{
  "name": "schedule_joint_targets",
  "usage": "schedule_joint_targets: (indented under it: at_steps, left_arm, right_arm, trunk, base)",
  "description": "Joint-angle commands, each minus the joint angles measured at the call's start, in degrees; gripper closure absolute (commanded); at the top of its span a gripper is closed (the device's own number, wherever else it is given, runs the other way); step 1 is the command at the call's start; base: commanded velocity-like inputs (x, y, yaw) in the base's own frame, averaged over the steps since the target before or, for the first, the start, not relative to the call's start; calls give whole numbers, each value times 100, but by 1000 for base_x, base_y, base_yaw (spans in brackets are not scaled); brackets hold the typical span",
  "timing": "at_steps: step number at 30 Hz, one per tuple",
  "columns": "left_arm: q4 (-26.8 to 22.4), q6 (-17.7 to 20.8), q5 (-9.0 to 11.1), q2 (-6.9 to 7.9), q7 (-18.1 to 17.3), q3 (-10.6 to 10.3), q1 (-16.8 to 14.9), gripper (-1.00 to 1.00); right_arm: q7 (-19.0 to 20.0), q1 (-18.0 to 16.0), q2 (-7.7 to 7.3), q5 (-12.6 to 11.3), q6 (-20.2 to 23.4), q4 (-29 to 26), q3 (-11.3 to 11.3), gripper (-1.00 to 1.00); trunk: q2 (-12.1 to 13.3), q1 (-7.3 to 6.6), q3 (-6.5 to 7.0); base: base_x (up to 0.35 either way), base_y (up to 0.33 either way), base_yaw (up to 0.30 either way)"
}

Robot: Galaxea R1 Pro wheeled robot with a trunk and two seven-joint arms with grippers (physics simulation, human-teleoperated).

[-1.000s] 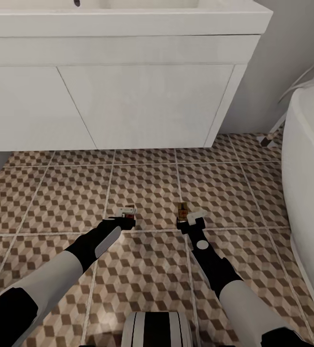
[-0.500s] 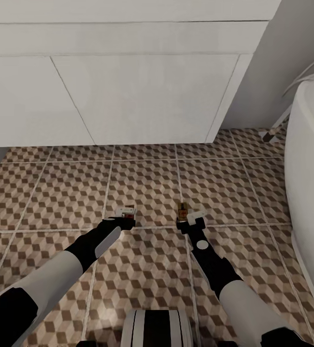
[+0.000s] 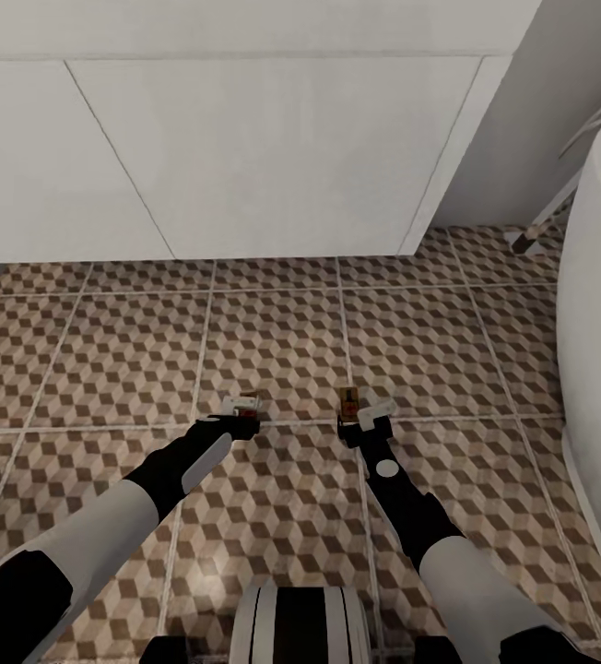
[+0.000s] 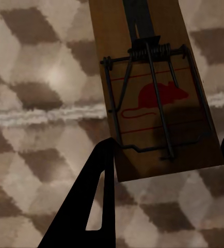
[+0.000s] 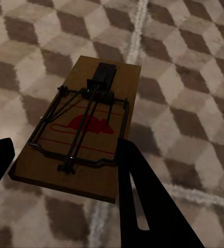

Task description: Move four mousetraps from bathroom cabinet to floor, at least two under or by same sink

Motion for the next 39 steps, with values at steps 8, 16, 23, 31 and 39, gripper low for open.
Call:
schedule_joint_targets:
  at_steps: [8,16,23,31,39]
  left_arm:
    - [-132,-9,24,17,51,-19,3,100]
    - [-239,215,-75,-77,53,176,-95,100]
    - [-182,1322,-149,-106,55,1214,-908,100]
    - [663,1548,-811,-9,-1,1433,-1730,100]
    - [-1179,1610,-833,612,-339,1398,-1765,100]
  right_arm:
    - [-24,-4,35,43,-82,11,20,100]
    - [-3,-665,297,34,918,-311,43,100]
    - [3,-1482,332,33,1512,-230,46,100]
    - [-1,-2373,332,21,2376,98,46,100]
    - [294,-2429,332,8,2026,138,66,100]
  trunk:
    - [-1,-1,-73]
    - [-1,-1,-88]
    - [-1,-1,-89]
    - [-1,-1,-89]
    - [-1,-1,-89]
  base:
    - [0,0,0]
    - [0,0,0]
    - [0,0,0]
    - [0,0,0]
    - [0,0,0]
